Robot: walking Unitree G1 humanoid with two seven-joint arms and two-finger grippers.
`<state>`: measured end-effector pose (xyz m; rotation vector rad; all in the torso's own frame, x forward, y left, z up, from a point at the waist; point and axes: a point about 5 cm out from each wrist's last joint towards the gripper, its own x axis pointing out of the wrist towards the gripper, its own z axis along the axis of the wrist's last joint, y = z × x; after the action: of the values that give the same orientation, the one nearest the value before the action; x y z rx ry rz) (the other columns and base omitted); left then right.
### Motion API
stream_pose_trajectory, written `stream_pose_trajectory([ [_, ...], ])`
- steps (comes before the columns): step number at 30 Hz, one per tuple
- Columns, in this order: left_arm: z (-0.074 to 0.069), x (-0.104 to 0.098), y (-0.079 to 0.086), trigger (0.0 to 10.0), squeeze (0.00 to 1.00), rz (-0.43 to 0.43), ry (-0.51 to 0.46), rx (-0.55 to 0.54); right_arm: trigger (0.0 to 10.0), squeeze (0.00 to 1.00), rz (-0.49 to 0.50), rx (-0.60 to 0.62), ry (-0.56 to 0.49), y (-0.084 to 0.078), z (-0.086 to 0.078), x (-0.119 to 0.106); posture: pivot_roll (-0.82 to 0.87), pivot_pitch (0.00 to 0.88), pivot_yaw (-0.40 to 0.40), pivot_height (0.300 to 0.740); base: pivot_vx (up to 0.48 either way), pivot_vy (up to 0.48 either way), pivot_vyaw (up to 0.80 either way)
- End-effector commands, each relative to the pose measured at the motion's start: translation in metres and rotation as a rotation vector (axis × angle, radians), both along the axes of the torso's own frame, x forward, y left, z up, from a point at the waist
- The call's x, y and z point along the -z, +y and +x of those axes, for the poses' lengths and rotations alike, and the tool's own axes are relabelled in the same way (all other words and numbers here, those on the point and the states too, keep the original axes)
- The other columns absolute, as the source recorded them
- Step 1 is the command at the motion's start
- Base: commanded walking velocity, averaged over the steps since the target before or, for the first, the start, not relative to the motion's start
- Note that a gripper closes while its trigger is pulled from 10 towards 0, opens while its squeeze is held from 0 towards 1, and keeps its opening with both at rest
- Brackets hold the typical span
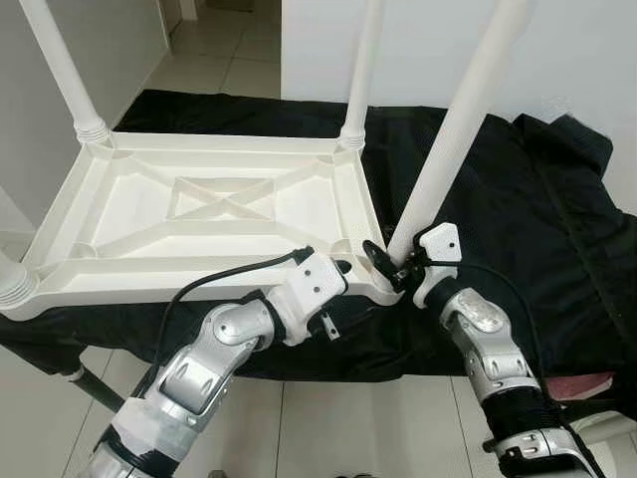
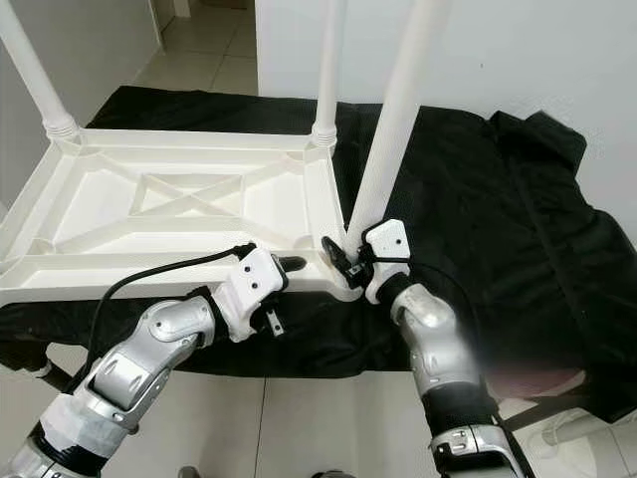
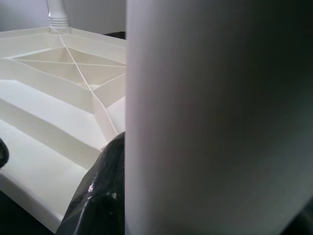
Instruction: Building children table
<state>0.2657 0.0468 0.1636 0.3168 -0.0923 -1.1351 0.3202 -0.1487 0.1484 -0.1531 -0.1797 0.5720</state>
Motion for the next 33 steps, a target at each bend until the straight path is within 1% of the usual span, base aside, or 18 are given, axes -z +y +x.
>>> stream_pose_trajectory([
  [1, -0.004, 0.003, -0.002, 10.0, 0.0, 0.017, 0.005, 0.028, 10.0, 0.0, -0.007, 0.019, 0.046, -0.002, -0.003, 0.009, -0.02, 0.077, -0.074, 0.74, 0.0, 0.0, 0.0],
  [4, -0.003, 0.004, -0.001, 10.0, 0.0, 0.019, 0.005, 0.027, 10.0, 0.0, -0.003, 0.104, 0.051, -0.005, -0.002, 0.008, -0.02, 0.076, -0.077, 0.74, 0.0, 0.0, 0.0],
  [5, -0.003, 0.004, -0.001, 10.0, 0.0, 0.019, 0.005, 0.027, 10.0, 0.0, -0.003, 0.104, 0.051, -0.005, -0.002, 0.008, -0.02, 0.076, -0.077, 0.74, 0.0, 0.0, 0.0],
  [6, -0.002, 0.004, -0.001, 10.0, 0.0, 0.022, 0.003, 0.021, 10.0, 0.0, 0.001, 0.178, 0.053, -0.006, 0.0, 0.007, -0.02, 0.076, -0.078, 0.74, 0.0, 0.0, 0.0],
  [11, 0.0, 0.004, 0.0, 10.0, 0.0, 0.026, -0.004, 0.011, 10.0, 0.0, 0.031, 0.242, 0.04, -0.002, -0.003, 0.004, -0.01, 0.071, -0.077, 0.74, 0.0, 0.0, 0.0],
  [13, 0.0, 0.004, 0.0, 10.0, 0.0, 0.025, -0.004, 0.008, 10.0, 0.0, 0.063, 0.35, 0.053, -0.003, -0.004, 0.005, -0.01, 0.071, -0.077, 0.74, 0.0, 0.0, 0.0],
  [14, 0.0, 0.004, 0.001, 10.0, 0.0, 0.025, -0.004, 0.006, 10.0, 0.0, 0.095, 0.386, 0.067, -0.003, -0.006, 0.005, -0.01, 0.071, -0.074, 0.74, 0.0, 0.0, 0.0],
  [15, 0.0, 0.004, 0.001, 10.0, 0.0, 0.025, -0.004, 0.006, 10.0, 0.0, 0.095, 0.386, 0.067, -0.003, -0.006, 0.005, -0.01, 0.071, -0.074, 0.74, 0.0, 0.0, 0.0],
  [19, 0.001, 0.005, 0.002, 10.0, 0.0, 0.03, -0.004, 0.003, 10.0, 0.0, 0.148, 0.519, 0.084, 0.009, -0.017, 0.01, -0.01, 0.07, -0.072, 0.74, 0.0, 0.0, 0.0],
  [20, 0.001, 0.005, 0.002, 10.0, 0.0, 0.03, -0.004, 0.003, 10.0, 0.0, 0.148, 0.519, 0.084, 0.009, -0.017, 0.01, -0.01, 0.07, -0.072, 0.74, 0.0, 0.0, 0.0],
  [21, 0.001, 0.005, 0.002, 10.0, 0.0, 0.031, -0.005, 0.003, 10.0, 0.0, 0.174, 0.568, 0.079, 0.014, -0.021, 0.01, -0.01, 0.072, -0.074, 0.74, 0.0, 0.0, 0.0],
  [22, 0.001, 0.005, 0.002, 10.0, 0.0, 0.031, -0.005, 0.003, 10.0, 0.0, 0.174, 0.568, 0.079, 0.014, -0.021, 0.01, -0.01, 0.072, -0.074, 0.74, 0.0, 0.0, 0.0],
  [24, 0.001, 0.004, 0.001, 10.0, 0.0, 0.03, -0.007, 0.004, 10.0, 0.0, 0.206, 0.639, 0.086, 0.022, -0.025, 0.008, 0.0, 0.074, -0.078, 0.74, 0.0, 0.0, 0.0],
  [25, 0.002, 0.004, 0.001, 10.0, 0.0, 0.028, -0.008, 0.0, 10.0, 0.0, 0.243, 0.661, 0.098, 0.028, -0.026, 0.006, 0.0, 0.076, -0.077, 0.74, 0.0, 0.0, 0.0],
  [26, 0.002, 0.004, 0.001, 10.0, 0.0, 0.028, -0.008, 0.0, 10.0, 0.0, 0.243, 0.661, 0.098, 0.028, -0.026, 0.006, 0.0, 0.076, -0.077, 0.74, 0.0, 0.0, 0.0],
  [27, 0.002, 0.004, 0.002, 10.0, 0.0, 0.027, -0.008, -0.004, 10.0, 0.0, 0.261, 0.644, 0.098, 0.034, -0.027, 0.004, 0.0, 0.078, -0.074, 0.74, 0.0, 0.0, 0.0],
  [32, 0.002, 0.004, 0.003, 10.0, 0.0, 0.025, -0.005, -0.007, 10.0, 0.0, 0.272, 0.605, 0.075, 0.039, -0.028, -0.002, -0.01, 0.08, -0.068, 0.74, 0.0, 0.0, 0.0],
  [33, 0.002, 0.004, 0.002, 10.0, 0.0, 0.027, -0.005, -0.003, 10.0, 1.0, 0.286, 0.594, 0.078, 0.038, -0.028, -0.003, 0.0, 0.081, -0.067, 0.74, 0.0, 0.0, 0.0],
])
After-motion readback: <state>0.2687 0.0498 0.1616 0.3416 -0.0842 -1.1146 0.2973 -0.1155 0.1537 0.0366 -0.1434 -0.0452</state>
